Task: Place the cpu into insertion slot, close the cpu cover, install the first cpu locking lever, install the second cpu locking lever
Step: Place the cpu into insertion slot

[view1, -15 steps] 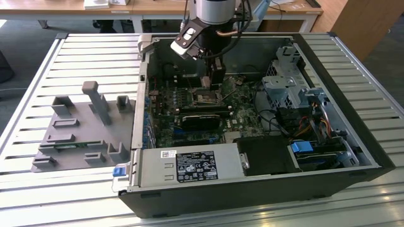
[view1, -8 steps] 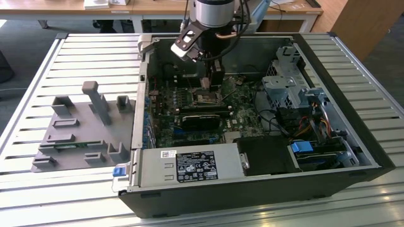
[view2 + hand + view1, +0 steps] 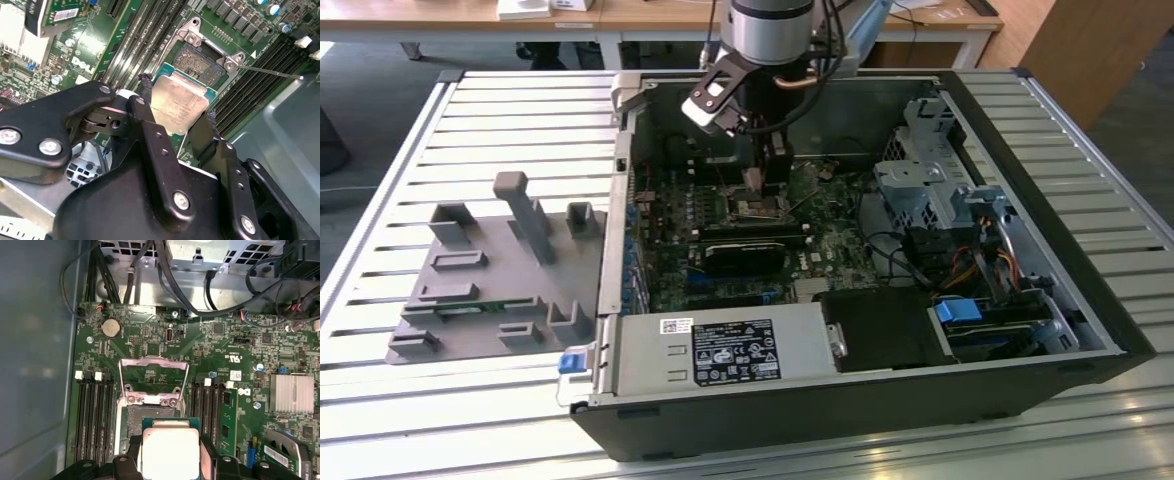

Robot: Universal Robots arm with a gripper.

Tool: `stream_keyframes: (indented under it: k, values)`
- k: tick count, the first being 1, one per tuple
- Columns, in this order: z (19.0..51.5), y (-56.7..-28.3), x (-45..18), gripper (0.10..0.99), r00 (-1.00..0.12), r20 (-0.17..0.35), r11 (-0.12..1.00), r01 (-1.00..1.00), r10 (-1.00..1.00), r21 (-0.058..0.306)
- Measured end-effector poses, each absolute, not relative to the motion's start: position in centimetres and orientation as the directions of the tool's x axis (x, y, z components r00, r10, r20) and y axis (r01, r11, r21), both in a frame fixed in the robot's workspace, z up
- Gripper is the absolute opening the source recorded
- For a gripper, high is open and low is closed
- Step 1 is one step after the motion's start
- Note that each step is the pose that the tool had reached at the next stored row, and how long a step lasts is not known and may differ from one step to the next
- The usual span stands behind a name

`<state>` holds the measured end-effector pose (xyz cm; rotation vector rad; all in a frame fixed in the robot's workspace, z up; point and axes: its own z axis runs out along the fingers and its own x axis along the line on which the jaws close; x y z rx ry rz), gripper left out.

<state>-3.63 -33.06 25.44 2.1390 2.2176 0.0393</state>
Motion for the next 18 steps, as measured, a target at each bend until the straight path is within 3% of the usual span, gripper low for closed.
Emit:
stream_keyframes:
  k: [18]
  values:
    - [23.0, -32.4, -3.7, 0.541, -0.028, -0.044, 0.030, 0.998, 0.999, 0.059]
